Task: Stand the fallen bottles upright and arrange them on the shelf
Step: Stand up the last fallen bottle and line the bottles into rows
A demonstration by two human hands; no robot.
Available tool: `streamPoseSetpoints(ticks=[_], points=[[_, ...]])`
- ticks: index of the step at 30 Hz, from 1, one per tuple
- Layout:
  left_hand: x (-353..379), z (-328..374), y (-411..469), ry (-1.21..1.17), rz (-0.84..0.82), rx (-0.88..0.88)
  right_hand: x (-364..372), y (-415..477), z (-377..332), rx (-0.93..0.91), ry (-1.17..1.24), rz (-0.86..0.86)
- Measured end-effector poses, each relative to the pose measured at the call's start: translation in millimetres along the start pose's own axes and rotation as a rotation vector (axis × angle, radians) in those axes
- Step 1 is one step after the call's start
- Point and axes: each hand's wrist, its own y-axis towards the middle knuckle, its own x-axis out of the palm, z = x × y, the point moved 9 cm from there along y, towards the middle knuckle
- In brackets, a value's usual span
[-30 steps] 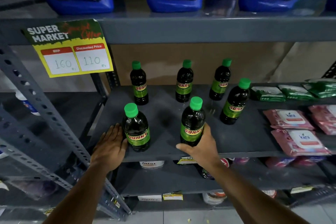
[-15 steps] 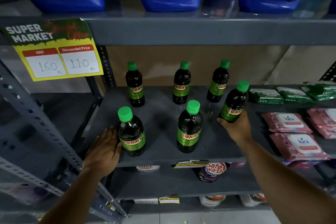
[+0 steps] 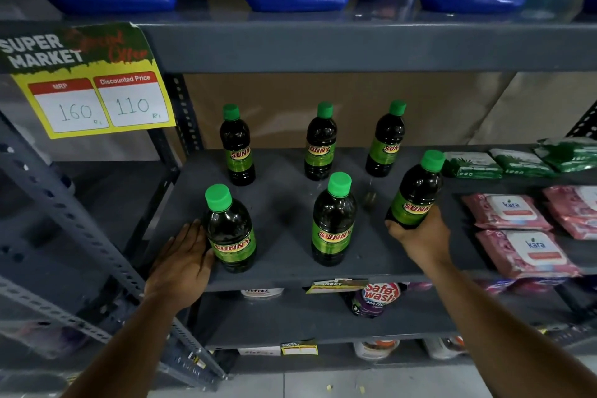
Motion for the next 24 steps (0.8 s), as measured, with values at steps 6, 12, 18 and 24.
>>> streamPoseSetpoints(ticks=[6,12,18,24], points=[[-4.4,2.0,-2.2,-0.030,0.030,0.007,-8.3,-24.1,0.0,-0.012,-0.001,-0.022],[-3.6,0.7,-1.8,-0.043,0.030,0.001,-15.1,-42.6,1.5,-0.030,-0.010,-0.004],[-3.0,-1.2,-1.2,-0.048,0.039,0.009,-15.1,-44.7,3.6,-0.020,-0.018,-0.012],[-3.5,-0.4,-1.6,-0.045,0.055,0.016,-14.7,-46.0,2.0,-0.029,-0.027,0.002]])
